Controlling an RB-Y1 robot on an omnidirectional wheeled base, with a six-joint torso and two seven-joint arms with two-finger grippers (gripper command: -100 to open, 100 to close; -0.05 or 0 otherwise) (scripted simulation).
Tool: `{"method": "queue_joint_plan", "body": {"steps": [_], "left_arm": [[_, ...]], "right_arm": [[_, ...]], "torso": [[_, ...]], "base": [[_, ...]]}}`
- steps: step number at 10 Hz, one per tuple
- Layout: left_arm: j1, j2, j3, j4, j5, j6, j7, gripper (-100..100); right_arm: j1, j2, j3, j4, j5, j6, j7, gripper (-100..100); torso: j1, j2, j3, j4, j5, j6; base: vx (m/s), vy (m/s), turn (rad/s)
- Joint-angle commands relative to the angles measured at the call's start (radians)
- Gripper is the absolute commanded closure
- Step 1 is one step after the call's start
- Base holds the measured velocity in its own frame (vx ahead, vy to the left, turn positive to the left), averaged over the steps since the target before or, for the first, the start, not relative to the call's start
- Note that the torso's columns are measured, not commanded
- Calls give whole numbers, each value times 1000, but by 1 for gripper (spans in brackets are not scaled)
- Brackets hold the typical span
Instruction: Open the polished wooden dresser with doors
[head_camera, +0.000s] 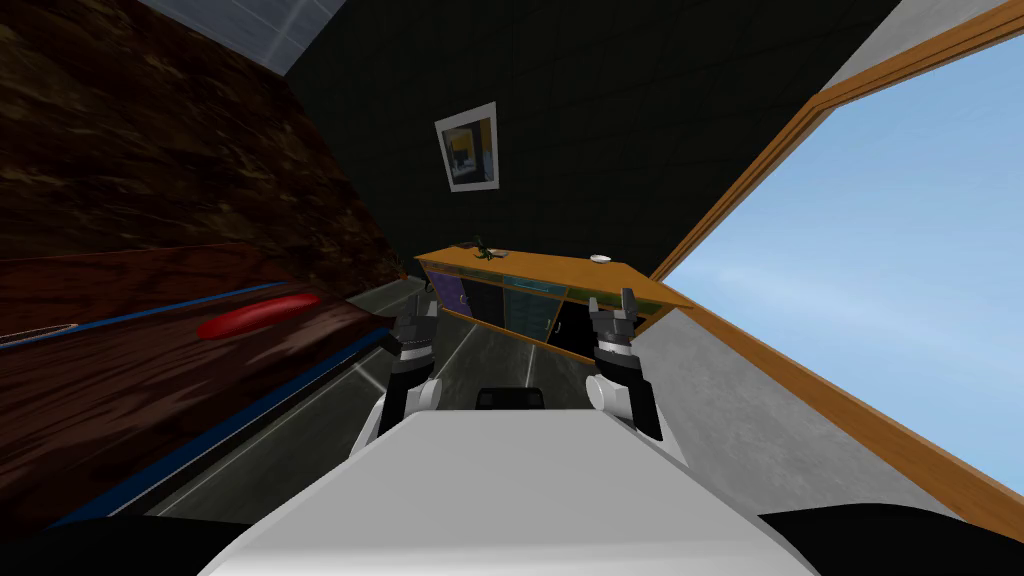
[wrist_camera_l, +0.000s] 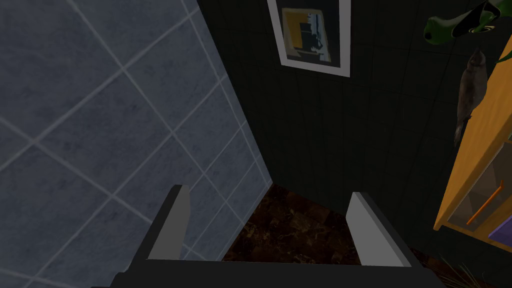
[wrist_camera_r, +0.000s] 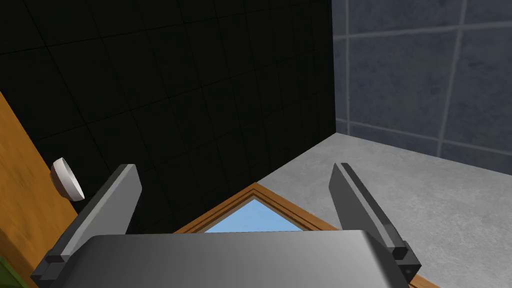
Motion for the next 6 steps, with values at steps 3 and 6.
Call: {"method": "queue_joint_plan", "body": {"steps": [3, 6], "left_arm": [[0, 0, 0, 0, 0, 0, 0, 0], [0, 0, 0, 0, 0, 0, 0, 0]], "right_arm": [[0, 0, 0, 0, 0, 0, 0, 0], [0, 0, 0, 0, 0, 0, 0, 0]], "torso": [[0, 175, -351, 176, 0, 0], [0, 396, -792, 396, 0, 0]], "base": [[0, 0, 0], [0, 0, 0]]}}
